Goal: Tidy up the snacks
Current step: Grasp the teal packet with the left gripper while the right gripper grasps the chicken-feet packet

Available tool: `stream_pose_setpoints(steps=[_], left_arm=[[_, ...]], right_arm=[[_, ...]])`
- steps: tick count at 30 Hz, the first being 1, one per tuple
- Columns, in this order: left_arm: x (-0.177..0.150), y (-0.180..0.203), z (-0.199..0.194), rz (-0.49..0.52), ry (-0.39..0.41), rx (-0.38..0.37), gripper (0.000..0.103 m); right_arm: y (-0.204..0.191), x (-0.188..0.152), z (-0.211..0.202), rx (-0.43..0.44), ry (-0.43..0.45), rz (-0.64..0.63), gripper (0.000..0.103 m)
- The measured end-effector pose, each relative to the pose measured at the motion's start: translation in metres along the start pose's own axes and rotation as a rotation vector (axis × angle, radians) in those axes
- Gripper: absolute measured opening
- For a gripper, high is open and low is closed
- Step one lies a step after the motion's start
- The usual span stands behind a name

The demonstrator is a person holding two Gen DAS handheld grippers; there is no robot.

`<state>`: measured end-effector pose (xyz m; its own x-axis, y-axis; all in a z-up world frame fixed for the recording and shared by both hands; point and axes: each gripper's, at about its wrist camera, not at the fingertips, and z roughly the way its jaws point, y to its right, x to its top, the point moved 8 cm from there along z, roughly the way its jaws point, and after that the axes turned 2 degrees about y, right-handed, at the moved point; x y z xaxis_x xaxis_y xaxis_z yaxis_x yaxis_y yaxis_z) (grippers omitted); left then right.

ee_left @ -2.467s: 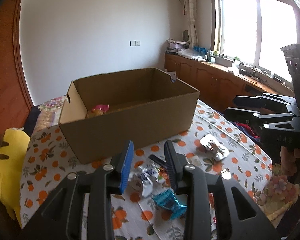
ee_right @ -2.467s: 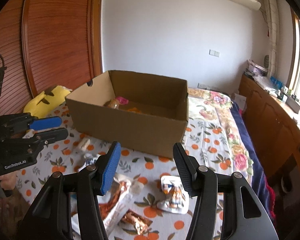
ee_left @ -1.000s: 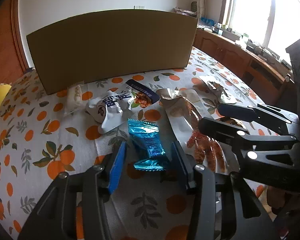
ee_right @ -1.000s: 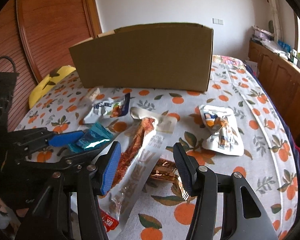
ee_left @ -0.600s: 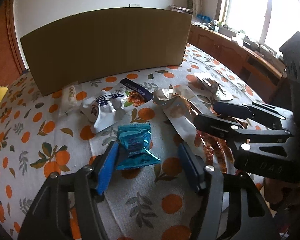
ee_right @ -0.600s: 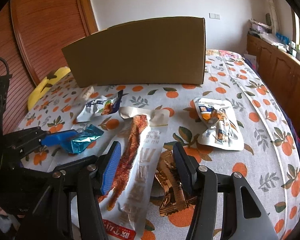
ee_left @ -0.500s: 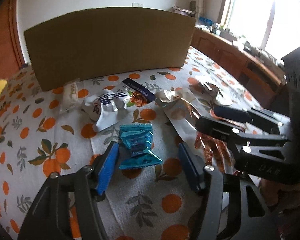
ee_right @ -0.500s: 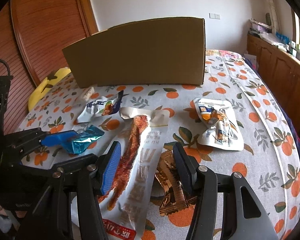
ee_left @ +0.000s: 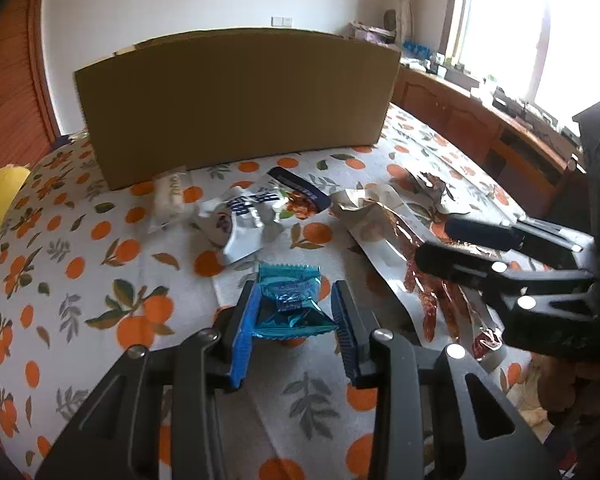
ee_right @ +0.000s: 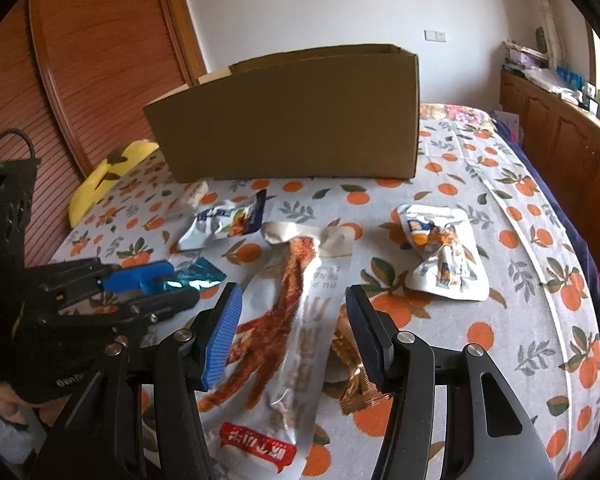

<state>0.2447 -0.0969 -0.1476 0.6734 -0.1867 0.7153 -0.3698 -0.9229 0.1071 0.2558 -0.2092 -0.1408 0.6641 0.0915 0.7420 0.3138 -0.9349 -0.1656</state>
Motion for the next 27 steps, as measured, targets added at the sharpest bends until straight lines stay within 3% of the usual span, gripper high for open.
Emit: stream_pose_setpoints(steps=[19, 27], left_arm=[[-0.017, -0.018, -0.002, -0.014, -0.028, 0.040, 0.038], [-0.011, -0.020, 0.003, -0.015, -0.029, 0.043, 0.044]], right_arm=[[-0.013, -0.004, 0.037, -0.018, -0.129, -0.047, 0.067], [-0.024, -0.003, 0.048, -0.072, -0.150, -0.149, 0.075]])
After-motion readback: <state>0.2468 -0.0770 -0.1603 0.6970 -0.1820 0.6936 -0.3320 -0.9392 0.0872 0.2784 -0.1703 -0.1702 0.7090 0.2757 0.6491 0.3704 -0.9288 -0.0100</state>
